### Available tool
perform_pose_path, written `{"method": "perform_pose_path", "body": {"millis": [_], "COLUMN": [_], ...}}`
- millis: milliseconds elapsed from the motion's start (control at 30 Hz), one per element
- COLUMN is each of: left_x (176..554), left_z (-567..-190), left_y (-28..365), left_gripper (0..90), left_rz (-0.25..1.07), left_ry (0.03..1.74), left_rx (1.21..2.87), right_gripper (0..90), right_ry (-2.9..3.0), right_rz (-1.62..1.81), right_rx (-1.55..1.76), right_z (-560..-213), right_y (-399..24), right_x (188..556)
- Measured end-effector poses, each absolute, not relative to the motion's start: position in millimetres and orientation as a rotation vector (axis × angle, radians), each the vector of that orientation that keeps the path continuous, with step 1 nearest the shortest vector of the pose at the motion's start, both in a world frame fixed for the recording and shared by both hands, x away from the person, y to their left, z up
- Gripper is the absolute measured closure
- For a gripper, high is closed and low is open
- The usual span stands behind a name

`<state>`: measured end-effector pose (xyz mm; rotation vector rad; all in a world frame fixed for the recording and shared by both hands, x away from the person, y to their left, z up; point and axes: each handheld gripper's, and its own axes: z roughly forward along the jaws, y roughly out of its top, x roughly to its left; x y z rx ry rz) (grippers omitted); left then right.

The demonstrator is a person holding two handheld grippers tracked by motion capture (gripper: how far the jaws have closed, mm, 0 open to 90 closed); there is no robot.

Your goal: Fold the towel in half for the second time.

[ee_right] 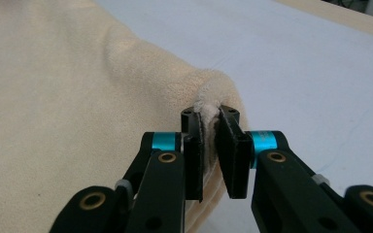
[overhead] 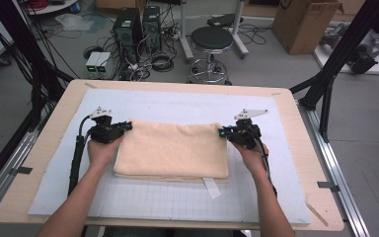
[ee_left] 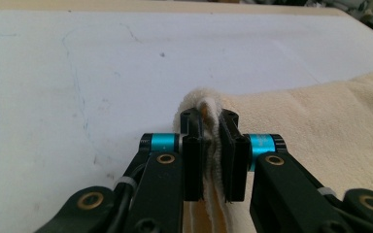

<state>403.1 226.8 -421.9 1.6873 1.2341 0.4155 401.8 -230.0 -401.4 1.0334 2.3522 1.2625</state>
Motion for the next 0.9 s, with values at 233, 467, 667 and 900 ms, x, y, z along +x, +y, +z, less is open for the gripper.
{"method": "perform_pose_path", "body": {"millis": [233, 467, 667, 900], "left_x": [420.8, 423.8, 412.9, 397.5], "left_z": [-427.3, -434.1, -414.7, -408.8], "left_y": [219.7, 223.3, 236.0, 233.3], "left_gripper": [81.4, 62.7, 55.7, 53.9], "left_rz": [0.43, 0.457, 0.487, 0.486], "left_ry": [1.252, 1.275, 1.226, 1.141], "left_rx": [1.692, 1.731, 1.694, 1.76], "right_gripper": [81.4, 65.9, 57.2, 55.4], "right_ry": [2.334, 2.331, 2.282, 2.293], "right_rz": [1.21, 1.215, 1.3, 1.277], "right_rx": [1.079, 1.138, 1.143, 1.114], "right_z": [-407.8, -419.8, -409.0, -404.6], "right_y": [-230.1, -232.1, -236.8, -228.3], "right_x": [420.1, 426.4, 419.5, 413.2]}}
